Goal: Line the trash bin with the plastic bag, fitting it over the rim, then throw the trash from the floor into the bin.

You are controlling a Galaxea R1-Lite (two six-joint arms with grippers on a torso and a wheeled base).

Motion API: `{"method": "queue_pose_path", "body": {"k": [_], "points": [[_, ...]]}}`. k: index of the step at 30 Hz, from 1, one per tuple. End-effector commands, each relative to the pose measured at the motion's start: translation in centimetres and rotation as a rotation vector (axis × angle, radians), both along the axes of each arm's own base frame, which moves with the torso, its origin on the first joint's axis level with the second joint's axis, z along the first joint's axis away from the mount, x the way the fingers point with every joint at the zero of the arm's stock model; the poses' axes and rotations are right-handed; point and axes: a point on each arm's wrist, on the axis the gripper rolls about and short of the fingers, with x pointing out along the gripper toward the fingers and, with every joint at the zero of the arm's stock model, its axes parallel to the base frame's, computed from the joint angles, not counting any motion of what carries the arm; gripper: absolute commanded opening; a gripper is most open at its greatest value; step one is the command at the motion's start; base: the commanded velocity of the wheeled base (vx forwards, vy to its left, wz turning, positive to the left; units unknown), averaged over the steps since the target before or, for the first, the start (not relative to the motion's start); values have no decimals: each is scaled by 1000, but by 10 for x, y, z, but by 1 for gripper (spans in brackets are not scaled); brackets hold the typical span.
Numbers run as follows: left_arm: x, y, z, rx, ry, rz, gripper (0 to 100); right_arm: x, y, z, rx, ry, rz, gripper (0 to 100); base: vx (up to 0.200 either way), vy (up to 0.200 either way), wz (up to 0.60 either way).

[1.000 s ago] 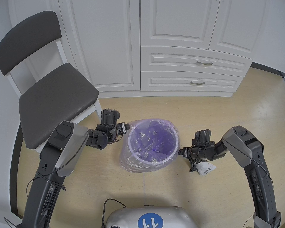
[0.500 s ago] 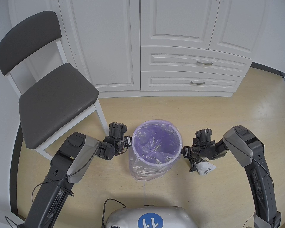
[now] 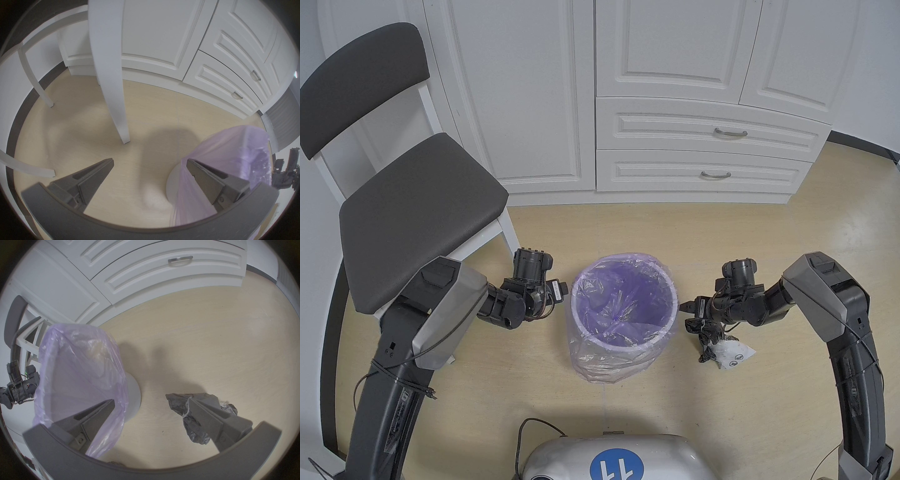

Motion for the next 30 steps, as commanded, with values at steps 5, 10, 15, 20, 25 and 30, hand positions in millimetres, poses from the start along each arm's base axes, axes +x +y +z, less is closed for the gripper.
{"method": "queue_pose_path", "body": {"k": [5, 10, 15, 20, 25, 30], "points": [[-41, 22, 69, 3, -41, -7, 100, -17, -14, 61, -24, -82, 12, 100, 0, 0, 0], [-65, 10, 88, 44, -50, -76, 100, -26, -12, 79, -40, -105, 32, 0, 0, 0, 0], [-86, -16, 111, 57, -87, -176, 100, -35, -17, 92, -84, -128, 56, 0, 0, 0, 0], [-110, -61, 112, 142, -99, -349, 100, -42, -31, 98, -169, -152, 86, 0, 0, 0, 0], [-107, -95, 91, 206, -48, -453, 0, -49, -38, 110, -176, -166, 77, 0, 0, 0, 0], [-101, -113, 77, 240, 41, -481, 0, -51, -48, 118, -176, -179, 59, 0, 0, 0, 0]]}}
